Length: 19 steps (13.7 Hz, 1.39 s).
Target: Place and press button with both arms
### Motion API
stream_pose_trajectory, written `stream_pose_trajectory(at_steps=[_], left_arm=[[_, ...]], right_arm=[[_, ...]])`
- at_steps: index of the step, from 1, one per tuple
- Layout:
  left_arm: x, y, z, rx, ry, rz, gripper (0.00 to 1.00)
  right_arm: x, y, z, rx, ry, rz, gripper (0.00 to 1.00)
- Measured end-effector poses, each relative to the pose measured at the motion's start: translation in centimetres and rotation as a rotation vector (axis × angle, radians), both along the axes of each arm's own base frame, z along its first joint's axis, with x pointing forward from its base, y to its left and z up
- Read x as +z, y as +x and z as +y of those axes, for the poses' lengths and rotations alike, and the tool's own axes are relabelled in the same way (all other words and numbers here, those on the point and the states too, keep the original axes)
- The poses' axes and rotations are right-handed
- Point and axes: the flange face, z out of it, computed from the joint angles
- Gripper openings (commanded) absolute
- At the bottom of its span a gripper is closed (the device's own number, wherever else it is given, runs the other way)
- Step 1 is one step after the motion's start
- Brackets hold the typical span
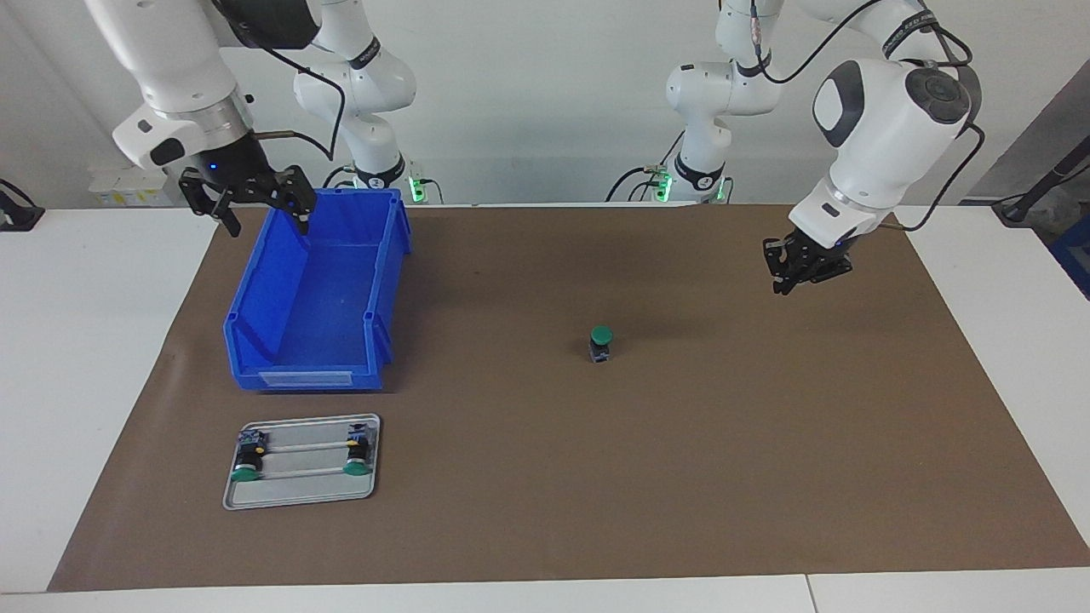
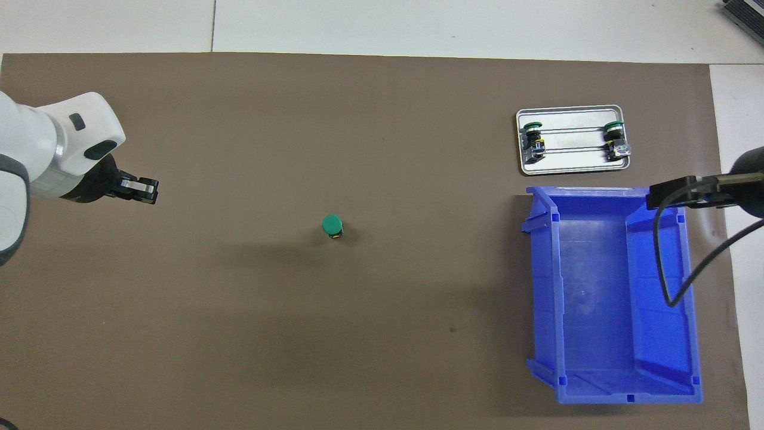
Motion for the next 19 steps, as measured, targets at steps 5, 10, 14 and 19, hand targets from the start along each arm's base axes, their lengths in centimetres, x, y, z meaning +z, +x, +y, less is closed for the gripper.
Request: stream_pose_trajectory(at_steps=[5,10,14,19], left_arm=[[0.9,-0.6,0.7,-0.003,0.032,0.004,0.6],[2.4,-1.2,0.9,0.0,0.032,-0.023,0.99],[2.8,-1.2,1.9,-0.007,0.098,-0.036,1.0],[4.1,-1.1,1.6,-0.016,0.115,-0.065,1.0]], right_arm=[[-7.0,1.6,16.2,-0.158,0.069,-0.015,1.0],[-14.8,1.0,34.7,-0.265,0.113,-0.05,1.0],[-21.4,-1.3,43.0,-0.311,0.119,-0.047,1.0],[-25.3,-1.4,44.9,-0.328,0.097,-0.046,1.0]])
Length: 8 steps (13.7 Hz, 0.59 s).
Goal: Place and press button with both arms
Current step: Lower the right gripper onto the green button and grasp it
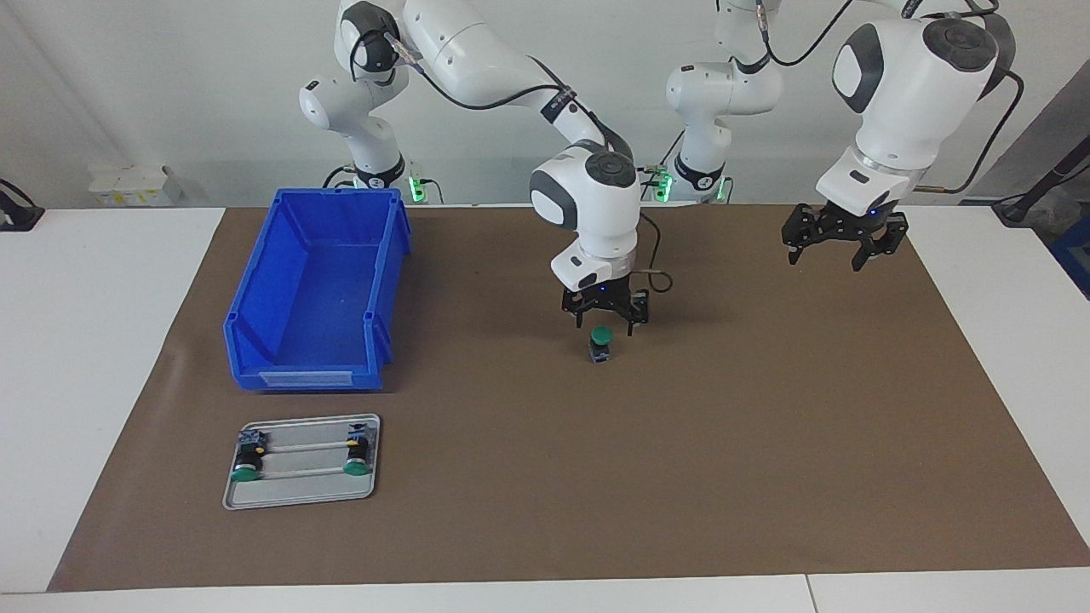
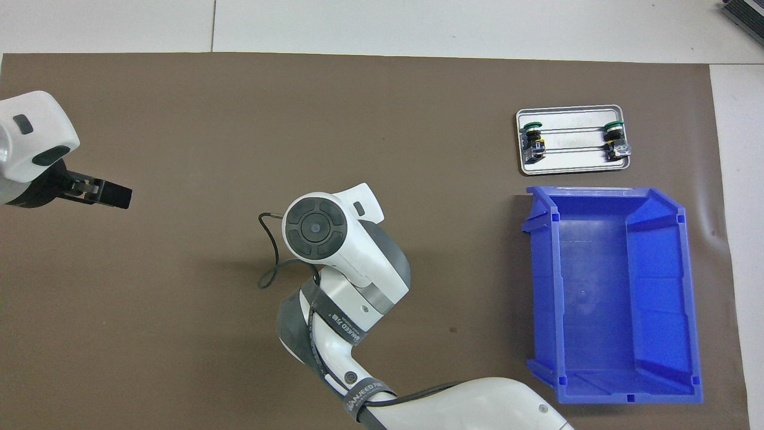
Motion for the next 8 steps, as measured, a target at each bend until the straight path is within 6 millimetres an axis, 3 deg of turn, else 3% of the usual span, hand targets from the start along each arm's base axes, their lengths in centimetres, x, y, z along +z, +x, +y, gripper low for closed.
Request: stream_pose_trajectory(at_steps=[5,8], left_arm=[[1.2,-0.1,0.5,0.01,0.001,-0.011,1.0],[1.4,-0.2,0.6,0.01,0.001,-0.012,1.0]], right_arm=[[-1.1,0.0,-0.1,-0.044,0.015,-0.01,0.99],[-3.0,-0.2,-0.4,-0.045,0.009,-0.009,0.88]])
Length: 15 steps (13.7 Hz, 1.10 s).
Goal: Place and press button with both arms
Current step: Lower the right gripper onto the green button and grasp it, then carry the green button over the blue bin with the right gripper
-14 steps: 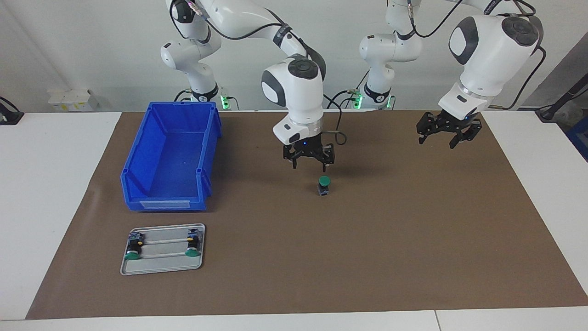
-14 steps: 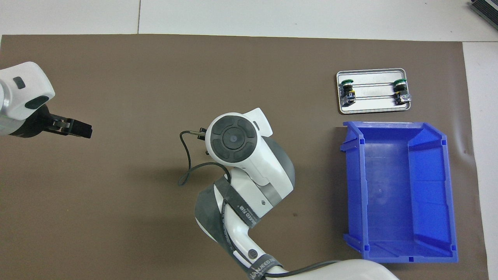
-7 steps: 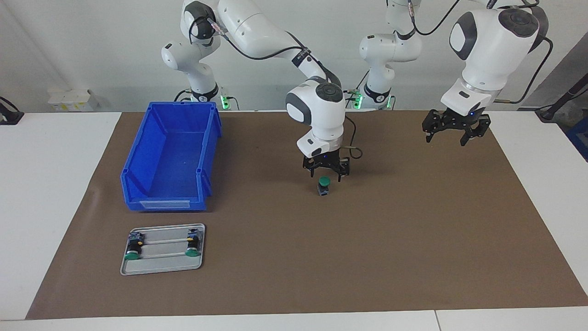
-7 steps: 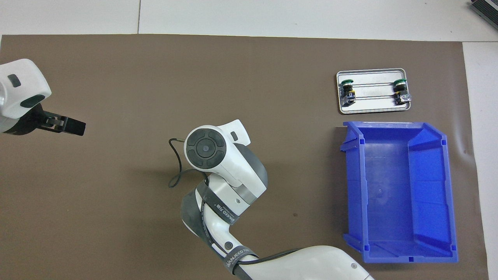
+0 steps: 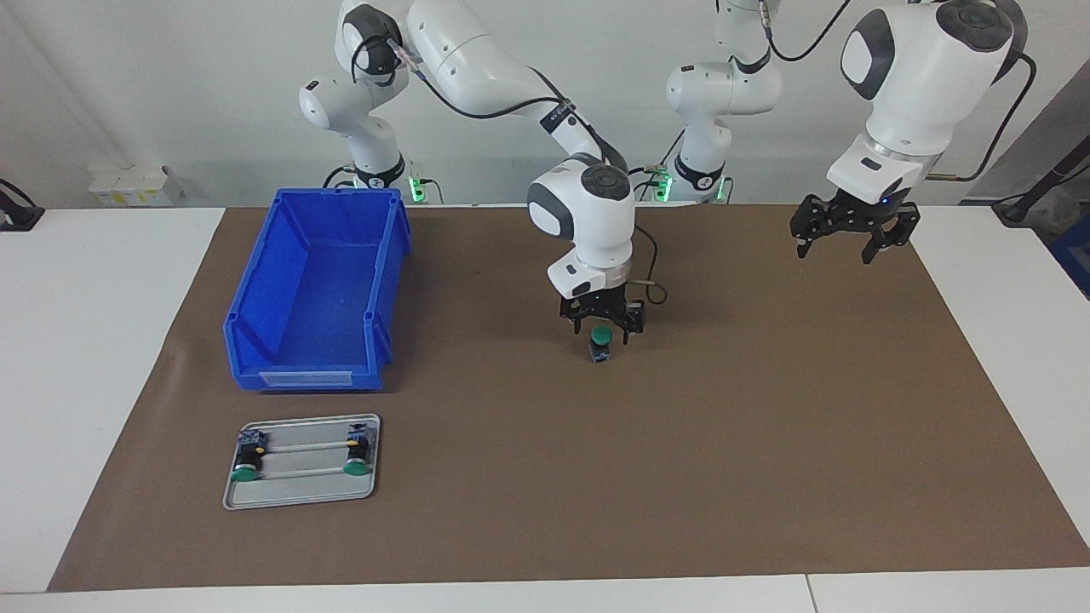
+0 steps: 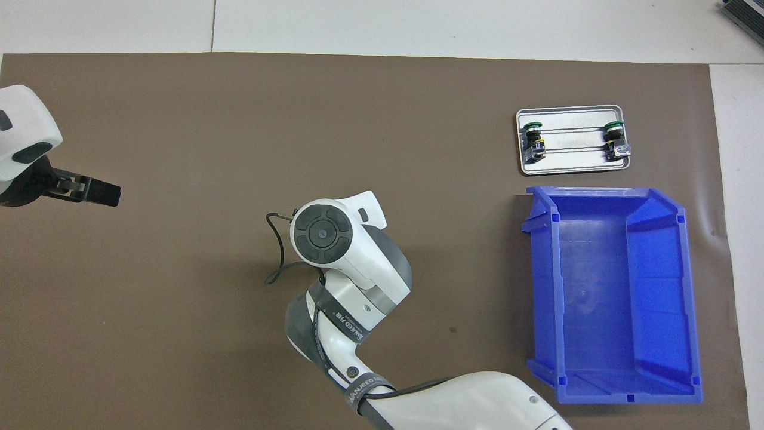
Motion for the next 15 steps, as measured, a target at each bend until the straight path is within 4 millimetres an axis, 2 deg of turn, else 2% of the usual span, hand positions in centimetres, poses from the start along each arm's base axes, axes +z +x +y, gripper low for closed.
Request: stream_pose_trajectory(at_steps=[2,3,4,5,8,13,15], left_arm=[[0.0,0.0,0.0,0.0,0.0,0.001,1.0],[0.0,0.0,0.0,0.0,0.0,0.001,1.0],[0.0,0.0,0.0,0.0,0.0,0.003,1.0],[-0.1,-0.1,0.0,0.0,0.0,0.006,1.0],[-0.4,-0.3,0.5,0.01,0.002,0.025,1.0],[-0.4,-0.7,5.2,0.037,0.003,0.052,1.0],[-0.2,-0.9,6.6,0.043,0.003,0.055,1.0]], right_arm=[[-0.6,-0.1,-0.2,0.0,-0.001,0.0,0.76],[-0.8,-0.2,-0.2,-0.001,-0.003,0.003,0.64],[-1.0,-0.3,-0.3,-0.001,-0.005,0.005,0.36],[-1.1,-0.3,-0.3,-0.001,-0.006,0.006,0.0],[-1.0,-0.3,-0.3,-0.001,-0.005,0.005,0.0],[0.5,1.1,-1.5,-0.023,0.003,-0.018,0.0],[2.5,2.4,-3.3,-0.04,-0.016,-0.036,0.0]])
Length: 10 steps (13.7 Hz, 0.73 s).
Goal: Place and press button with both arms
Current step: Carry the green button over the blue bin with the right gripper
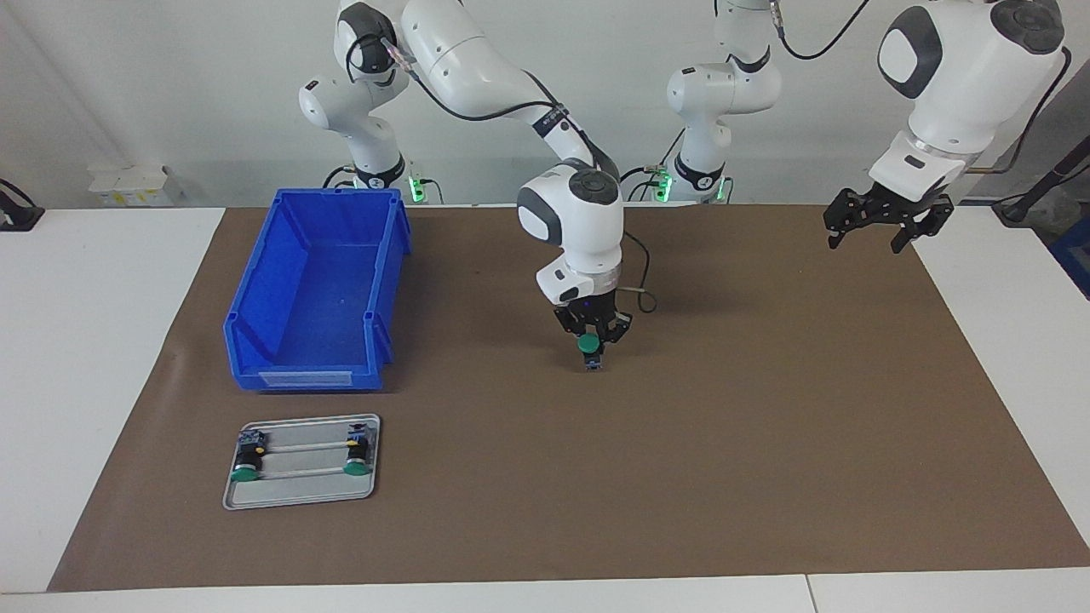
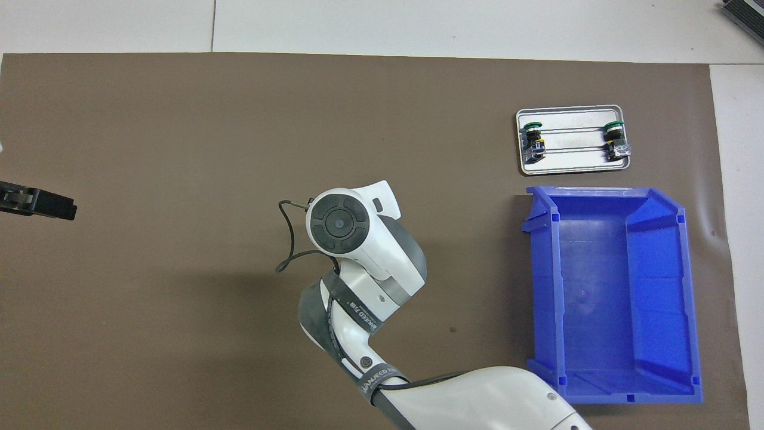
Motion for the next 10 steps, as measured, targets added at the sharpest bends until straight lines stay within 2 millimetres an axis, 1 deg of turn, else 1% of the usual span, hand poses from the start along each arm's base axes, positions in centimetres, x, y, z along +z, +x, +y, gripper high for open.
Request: stream_pose_trajectory(at_steps=[1,2,4,6,8,9,10], left_arm=[[0.0,0.0,0.1,0.002,0.0,0.0,1.0],[0.0,0.0,0.0,-0.001,0.0,0.0,1.0],[0.0,0.0,-0.5,-0.01,0.0,0.0,1.0],[0.0,0.0,-0.8,-0.01,-0.004,0.0,1.0],[0.0,0.0,-0.9,-0.004,-0.017,-0.001,0.99],[0.0,0.0,-1.0,-0.002,-0.028,-0.001,0.99],[0.0,0.0,-1.1,0.003,-0.038,-0.002,0.99]], right_arm=[[1.8,1.1,-1.9,-0.008,-0.014,-0.002,0.0],[4.2,2.3,-4.7,-0.005,-0.027,0.005,0.0],[9.4,4.8,-12.1,0.015,-0.052,0.023,0.0],[13.7,6.2,-19.6,0.041,-0.069,0.038,0.0],[16.8,6.8,-26.7,0.091,-0.087,0.05,0.0],[17.9,6.8,-30.3,0.123,-0.096,0.063,0.0],[18.5,6.3,-34.0,0.153,-0.103,0.081,0.0]])
